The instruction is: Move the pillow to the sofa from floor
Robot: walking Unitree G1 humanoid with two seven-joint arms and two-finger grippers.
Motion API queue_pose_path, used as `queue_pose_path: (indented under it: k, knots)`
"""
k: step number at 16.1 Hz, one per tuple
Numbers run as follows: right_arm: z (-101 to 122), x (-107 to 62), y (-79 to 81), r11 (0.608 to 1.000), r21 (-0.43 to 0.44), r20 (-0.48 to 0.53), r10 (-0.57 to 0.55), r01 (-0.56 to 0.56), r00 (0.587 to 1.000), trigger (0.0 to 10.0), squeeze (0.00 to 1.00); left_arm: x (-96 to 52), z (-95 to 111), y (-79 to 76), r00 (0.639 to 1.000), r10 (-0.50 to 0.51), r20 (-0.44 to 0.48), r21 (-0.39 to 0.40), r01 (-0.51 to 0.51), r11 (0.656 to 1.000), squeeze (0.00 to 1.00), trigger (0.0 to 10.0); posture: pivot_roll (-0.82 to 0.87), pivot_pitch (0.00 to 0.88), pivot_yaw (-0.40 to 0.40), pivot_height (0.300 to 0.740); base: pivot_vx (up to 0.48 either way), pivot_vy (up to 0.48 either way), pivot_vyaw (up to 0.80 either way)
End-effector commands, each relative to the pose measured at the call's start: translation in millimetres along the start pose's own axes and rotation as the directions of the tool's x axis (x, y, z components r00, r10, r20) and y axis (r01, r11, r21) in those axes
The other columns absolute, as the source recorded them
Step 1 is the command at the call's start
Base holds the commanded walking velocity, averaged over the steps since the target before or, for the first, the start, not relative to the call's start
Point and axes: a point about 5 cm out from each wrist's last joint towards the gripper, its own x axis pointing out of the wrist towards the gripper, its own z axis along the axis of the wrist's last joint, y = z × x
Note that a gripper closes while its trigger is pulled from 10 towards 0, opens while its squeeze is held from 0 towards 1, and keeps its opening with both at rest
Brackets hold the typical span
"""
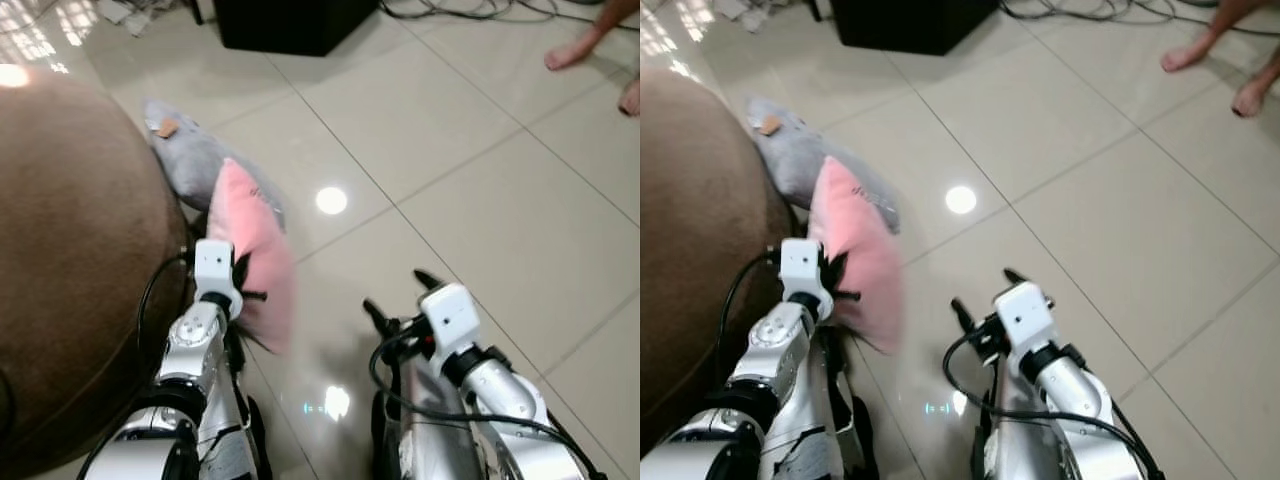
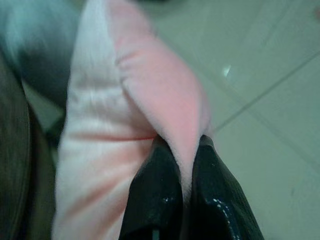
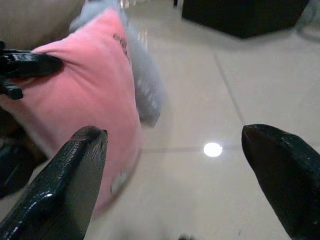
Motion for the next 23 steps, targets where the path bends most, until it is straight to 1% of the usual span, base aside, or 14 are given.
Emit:
queue_pose_path:
  k: [1, 3, 4, 5, 6, 7, 8, 9, 10, 12, 13, 15, 20, 23]
  knots:
    - [7.4, -1.5, -6.4, 0.996, 0.031, 0.042, -0.080, 0.079, 0.996, 10.0, 0.00, -2.0, 27.6, -9.3, 0.987, -0.069, 0.143, -0.030, 0.074, 0.997, 0.00, 0.0, -0.11, 0.129, 0.023, 0.532, 0.000, 0.000, 0.00]
    - [16.6, -2.9, -11.3, 0.988, 0.052, 0.069, -0.149, 0.145, 0.986, 10.0, 0.00, -4.0, 50.7, -19.3, 0.967, -0.112, 0.231, -0.057, 0.129, 0.990, 0.00, 0.0, -0.10, 0.106, 0.030, 0.532, 0.000, 0.000, 0.00]
    - [24.0, -6.3, -14.9, 0.976, 0.082, 0.087, -0.208, 0.201, 0.974, 10.0, 0.00, -10.5, 76.0, -30.4, 0.934, -0.152, 0.322, -0.057, 0.180, 0.982, 0.00, 0.0, -0.10, 0.090, 0.031, 0.532, 0.000, 0.000, 0.00]
    - [30.1, -8.8, -17.8, 0.960, 0.127, 0.108, -0.265, 0.251, 0.958, 10.0, 0.00, -18.9, 98.3, -38.3, 0.904, -0.162, 0.396, -0.048, 0.197, 0.979, 0.00, 0.0, -0.10, 0.075, 0.035, 0.537, 0.000, 0.000, 0.00]
    - [33.5, -8.4, -19.3, 0.952, 0.132, 0.100, -0.288, 0.274, 0.952, 10.0, 0.00, -24.4, 109.2, -41.1, 0.895, -0.155, 0.418, -0.039, 0.188, 0.981, 0.00, 2.6, -0.10, 0.069, 0.038, 0.547, 0.000, 0.000, 0.00]
    - [36.4, -7.1, -20.7, 0.949, 0.128, 0.105, -0.303, 0.289, 0.947, 10.0, 0.00, -26.4, 111.7, -41.6, 0.895, -0.153, 0.419, -0.018, 0.177, 0.984, 0.00, 10.0, -0.10, 0.066, 0.043, 0.552, 0.000, 0.000, 0.00]
    - [40.4, -4.1, -24.3, 0.939, 0.127, 0.108, -0.335, 0.321, 0.936, 10.0, 0.00, -29.6, 112.1, -42.7, 0.901, -0.165, 0.401, 0.033, 0.165, 0.986, 0.00, 10.0, -0.10, 0.058, 0.045, 0.562, 0.000, 0.000, 0.00]
    - [41.9, -2.1, -30.4, 0.924, 0.134, 0.104, -0.373, 0.359, 0.922, 10.0, 0.00, -33.7, 108.1, -44.4, 0.921, -0.163, 0.354, 0.054, 0.154, 0.987, 0.00, 10.0, -0.09, 0.041, 0.045, 0.577, 0.000, 0.000, 0.00]
    - [41.6, -1.7, -31.9, 0.921, 0.135, 0.099, -0.379, 0.365, 0.920, 10.0, 0.00, -35.0, 107.5, -44.8, 0.924, -0.161, 0.347, 0.056, 0.151, 0.987, 0.00, 10.0, -0.08, 0.040, 0.045, 0.582, 0.000, 0.000, 0.00]
    - [38.8, 0.3, -37.8, 0.912, 0.134, 0.084, -0.400, 0.388, 0.913, 10.0, 0.00, -40.2, 104.5, -46.1, 0.933, -0.167, 0.319, 0.120, 0.135, 0.983, 0.00, 10.0, -0.07, 0.020, 0.049, 0.602, 0.000, 0.000, 0.00]
    - [37.9, 1.8, -38.4, 0.910, 0.131, 0.076, -0.404, 0.392, 0.912, 10.0, 0.00, -39.6, 104.5, -45.8, 0.935, -0.160, 0.316, 0.137, 0.122, 0.983, 0.00, 10.0, -0.07, 0.014, 0.051, 0.612, 0.000, 0.000, 0.00]
    - [34.7, 5.3, -38.0, 0.908, 0.125, 0.055, -0.409, 0.400, 0.911, 10.0, 0.00, -36.2, 102.9, -48.9, 0.934, -0.184, 0.306, 0.205, 0.124, 0.971, 0.00, 10.0, -0.07, 0.000, 0.054, 0.632, 0.000, 0.000, 0.00]
    - [31.6, 12.8, -36.2, 0.908, 0.126, 0.031, -0.406, 0.400, 0.913, 10.0, 0.00, -31.7, 97.1, -47.9, 0.949, -0.161, 0.272, 0.198, 0.108, 0.974, 0.00, 10.0, -0.06, 0.000, 0.053, 0.682, 0.000, 0.000, 0.00]
    - [29.9, 13.8, -37.3, 0.909, 0.121, 0.023, -0.403, 0.398, 0.915, 10.0, 0.00, -30.1, 96.9, -47.8, 0.950, -0.151, 0.273, 0.199, 0.097, 0.975, 0.00, 10.0, -0.07, 0.000, 0.049, 0.707, 0.000, 0.000, 0.00]
